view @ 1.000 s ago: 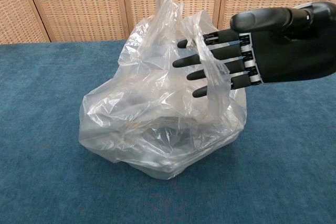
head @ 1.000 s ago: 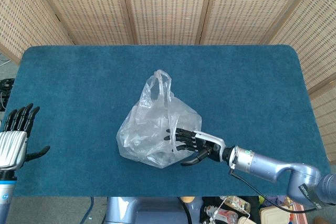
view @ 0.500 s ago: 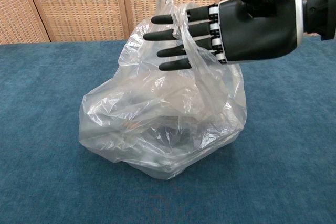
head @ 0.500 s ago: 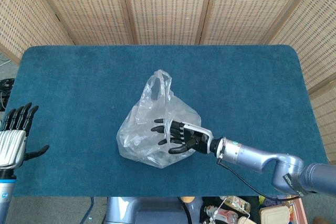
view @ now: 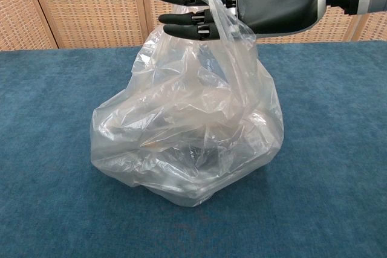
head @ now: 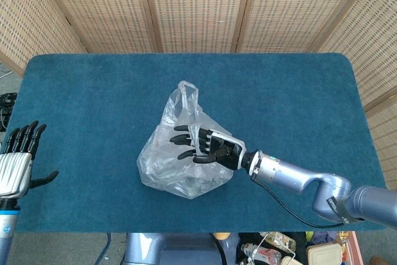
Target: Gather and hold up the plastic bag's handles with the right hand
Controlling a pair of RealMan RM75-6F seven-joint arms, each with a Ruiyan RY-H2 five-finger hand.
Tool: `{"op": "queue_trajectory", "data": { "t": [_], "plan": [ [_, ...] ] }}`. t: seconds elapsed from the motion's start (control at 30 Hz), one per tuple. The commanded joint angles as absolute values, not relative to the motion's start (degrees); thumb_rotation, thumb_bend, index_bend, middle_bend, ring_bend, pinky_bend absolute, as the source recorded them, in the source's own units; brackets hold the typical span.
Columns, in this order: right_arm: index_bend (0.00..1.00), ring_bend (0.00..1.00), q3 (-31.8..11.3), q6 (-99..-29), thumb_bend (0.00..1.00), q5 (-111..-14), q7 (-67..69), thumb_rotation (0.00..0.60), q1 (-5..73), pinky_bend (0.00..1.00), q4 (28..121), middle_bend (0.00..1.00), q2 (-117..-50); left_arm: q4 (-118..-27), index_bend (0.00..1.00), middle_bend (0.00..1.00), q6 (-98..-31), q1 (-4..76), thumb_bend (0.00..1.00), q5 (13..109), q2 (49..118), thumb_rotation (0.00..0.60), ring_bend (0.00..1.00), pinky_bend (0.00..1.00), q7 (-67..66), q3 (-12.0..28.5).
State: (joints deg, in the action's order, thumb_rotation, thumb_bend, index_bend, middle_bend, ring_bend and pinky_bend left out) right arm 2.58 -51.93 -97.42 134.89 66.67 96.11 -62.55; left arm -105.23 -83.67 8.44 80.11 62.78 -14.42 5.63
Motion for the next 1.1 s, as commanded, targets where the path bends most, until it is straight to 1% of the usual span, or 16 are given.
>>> {"op": "queue_trajectory", "data": {
  "t": [0.03, 0.13, 0.27, 0.43, 0.6, 0.73, 0.87, 1.0, 1.1],
  "plan": [
    [0.21, 0.18, 2.62, -51.6, 0.0, -97.6, 135.24, 0.6, 66.95, 0.25, 95.93, 0.29, -62.24, -105.15, 0.0, 0.0, -83.58, 8.52, 0.01, 79.96, 62.83, 0.6, 0.0, 0.0, -14.43, 5.68],
    [0.24, 0.2, 2.73, -51.21, 0.0, -98.11, 135.32, 0.6, 67.42, 0.27, 96.47, 0.31, -61.14, -105.12, 0.0, 0.0, -83.41, 8.61, 0.01, 79.73, 62.84, 0.6, 0.0, 0.0, -14.34, 5.73],
    [0.22, 0.2, 2.33, -51.79, 0.0, -97.55, 136.67, 0.6, 67.38, 0.31, 97.1, 0.31, -59.76, -105.13, 0.0, 0.0, -83.13, 8.77, 0.01, 79.4, 62.92, 0.6, 0.0, 0.0, -14.47, 5.77],
    [0.22, 0.21, 1.79, -51.93, 0.0, -96.71, 136.8, 0.6, 67.15, 0.33, 98.07, 0.31, -57.98, -104.88, 0.0, 0.0, -82.55, 9.06, 0.01, 78.6, 62.98, 0.6, 0.0, 0.0, -14.38, 5.97],
    [0.21, 0.25, 2.43, -51.86, 0.0, -98.95, 138.66, 0.6, 67.66, 0.37, 97.41, 0.31, -57.27, -104.3, 0.0, 0.0, -81.38, 9.71, 0.01, 77.6, 63.04, 0.6, 0.0, 0.0, -13.96, 6.28],
    [0.2, 0.29, 2.53, -51.1, 0.0, -99.06, 140.06, 0.6, 68.36, 0.43, 96.86, 0.31, -57.1, -103.74, 0.0, 0.0, -80.41, 10.27, 0.01, 77.08, 63.22, 0.6, 0.0, 0.0, -13.46, 6.46],
    [0.19, 0.28, 2.66, -50.07, 0.0, -99.25, 140.52, 0.6, 69.25, 0.43, 96.54, 0.31, -56.11, -102.92, 0.0, 0.0, -79.59, 10.75, 0.01, 76.69, 63.32, 0.6, 0.0, 0.0, -12.33, 6.68],
    [0.16, 0.25, 1.78, -49.96, 0.0, -96.34, 138.96, 0.6, 68.5, 0.43, 97.23, 0.26, -55.83, -102.62, 0.0, 0.0, -79.51, 10.9, 0.01, 76.69, 63.38, 0.6, 0.0, 0.0, -12.07, 6.69],
    [0.15, 0.27, 1.33, -50.63, 0.0, -95.96, 138.22, 0.6, 67.78, 0.43, 97.76, 0.26, -55.94, -102.54, 0.0, 0.0, -79.68, 10.9, 0.01, 76.64, 63.38, 0.6, 0.0, 0.0, -11.93, 6.73]
  ]
}}
